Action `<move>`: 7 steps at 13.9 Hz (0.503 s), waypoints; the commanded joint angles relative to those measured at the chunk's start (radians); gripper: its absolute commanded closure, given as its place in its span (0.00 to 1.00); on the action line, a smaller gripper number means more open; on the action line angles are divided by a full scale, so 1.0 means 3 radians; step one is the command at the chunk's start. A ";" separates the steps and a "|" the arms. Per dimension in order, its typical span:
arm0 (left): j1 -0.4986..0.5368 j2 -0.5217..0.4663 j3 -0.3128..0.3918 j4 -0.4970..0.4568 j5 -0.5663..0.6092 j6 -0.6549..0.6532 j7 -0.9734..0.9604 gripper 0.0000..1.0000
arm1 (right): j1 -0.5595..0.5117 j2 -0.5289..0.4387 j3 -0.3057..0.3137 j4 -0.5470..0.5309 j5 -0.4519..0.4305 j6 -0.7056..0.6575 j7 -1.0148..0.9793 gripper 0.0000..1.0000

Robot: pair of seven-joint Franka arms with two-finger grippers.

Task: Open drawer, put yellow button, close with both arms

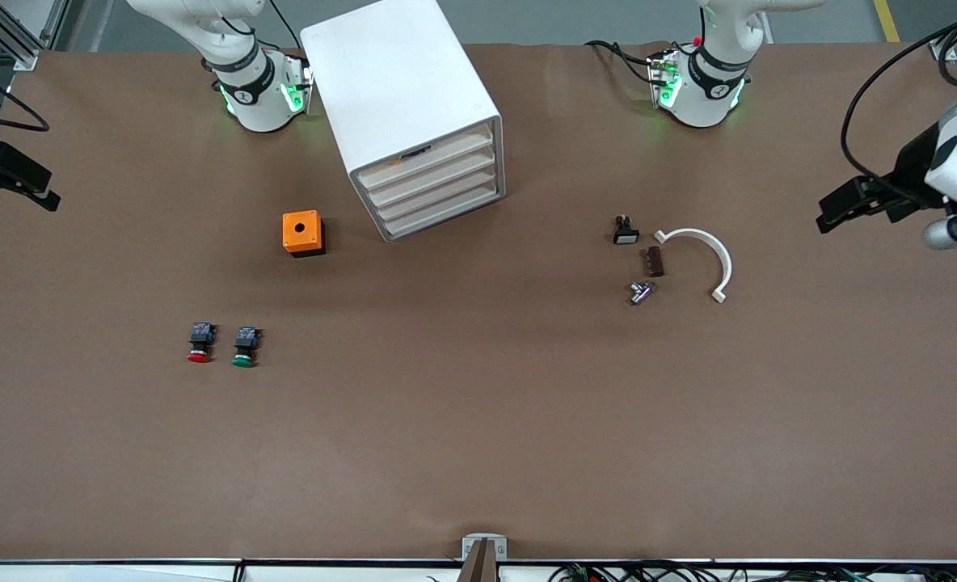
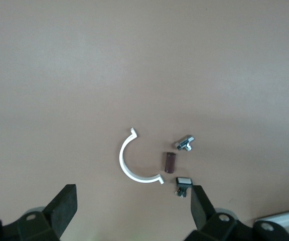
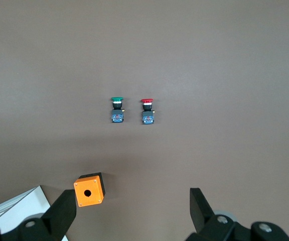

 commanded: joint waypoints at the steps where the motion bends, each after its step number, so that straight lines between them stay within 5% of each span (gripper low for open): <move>1: 0.0003 -0.0245 0.0063 -0.0158 -0.0040 -0.0091 0.0297 0.00 | -0.0025 0.0040 0.0020 0.0088 -0.0001 -0.0051 -0.0039 0.00; 7: 0.0049 -0.0292 0.0084 -0.0132 -0.0015 -0.0168 0.0401 0.00 | -0.0025 0.0035 0.0020 0.0088 0.0004 -0.0051 -0.0039 0.00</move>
